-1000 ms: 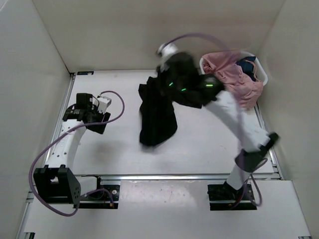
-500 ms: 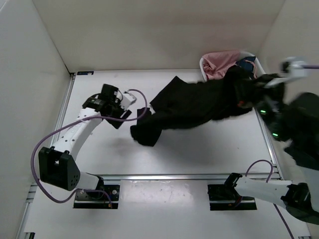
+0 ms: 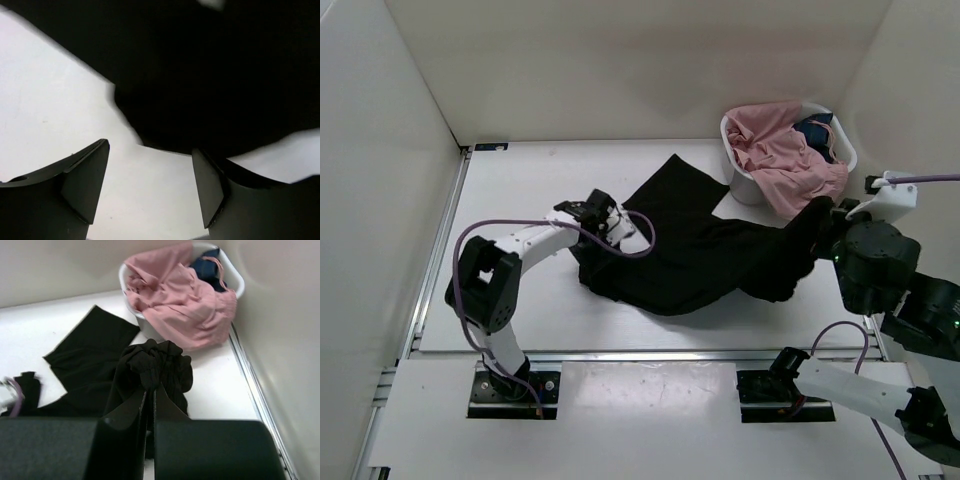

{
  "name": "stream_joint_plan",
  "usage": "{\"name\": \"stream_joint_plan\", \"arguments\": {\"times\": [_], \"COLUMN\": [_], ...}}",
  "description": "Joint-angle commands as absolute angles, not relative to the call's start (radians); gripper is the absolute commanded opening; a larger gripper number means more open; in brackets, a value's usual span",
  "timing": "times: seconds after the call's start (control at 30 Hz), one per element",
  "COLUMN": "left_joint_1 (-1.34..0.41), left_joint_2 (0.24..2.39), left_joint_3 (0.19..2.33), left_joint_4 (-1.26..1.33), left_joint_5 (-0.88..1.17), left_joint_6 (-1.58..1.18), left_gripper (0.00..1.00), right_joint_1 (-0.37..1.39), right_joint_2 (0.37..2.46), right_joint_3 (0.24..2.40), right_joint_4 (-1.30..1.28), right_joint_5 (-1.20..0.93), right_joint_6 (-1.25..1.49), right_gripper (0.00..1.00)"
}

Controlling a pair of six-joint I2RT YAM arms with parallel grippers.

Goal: Fold and stack the trousers
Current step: Flatten the trousers out

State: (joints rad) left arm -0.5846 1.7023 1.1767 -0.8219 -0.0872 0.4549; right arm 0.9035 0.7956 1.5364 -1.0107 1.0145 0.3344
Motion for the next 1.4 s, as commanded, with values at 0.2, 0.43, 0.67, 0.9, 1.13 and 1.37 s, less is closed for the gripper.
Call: {"name": "stream_joint_plan", "arguments": {"times": [0.2, 0.43, 0.67, 0.9, 1.13, 1.37], "left_joint_1": [-0.361, -0.347, -0.356, -0.189, 0.124, 0.297], "left_joint_2": [1.822, 1.991, 2.134, 2.068, 1.81, 1.675], "left_joint_3": [1.433, 1.584, 1.586, 1.646, 1.678, 1.596], "left_joint_4": [-0.75, -0.813, -0.856, -0.927, -0.976, -0.996], "left_joint_5": [0.06, 0.28, 0.194, 0.089, -0.158, -0.296], "left_joint_6": [0.281, 0.284, 0.284, 0.304, 0.503, 0.64], "left_gripper": [0.76, 0.76, 0.49, 0.14, 0.14, 0.14], "right_joint_1": [0.905, 0.905, 0.905, 0.856, 0.514, 0.336], "right_joint_2": [0.801, 0.801, 0.83, 1.169, 1.352, 1.243], "right_joint_3": [1.344, 1.238, 1.192, 1.242, 1.641, 1.761], "right_joint_4": [-1.081, -1.083, -1.026, -0.893, -0.804, -0.828], "right_joint_5": [1.089, 1.049, 1.049, 0.859, 0.626, 0.494], "right_joint_6": [0.524, 0.59, 0.568, 0.349, 0.23, 0.225], "right_gripper": [0.0, 0.0, 0.0, 0.0, 0.0, 0.0]}}
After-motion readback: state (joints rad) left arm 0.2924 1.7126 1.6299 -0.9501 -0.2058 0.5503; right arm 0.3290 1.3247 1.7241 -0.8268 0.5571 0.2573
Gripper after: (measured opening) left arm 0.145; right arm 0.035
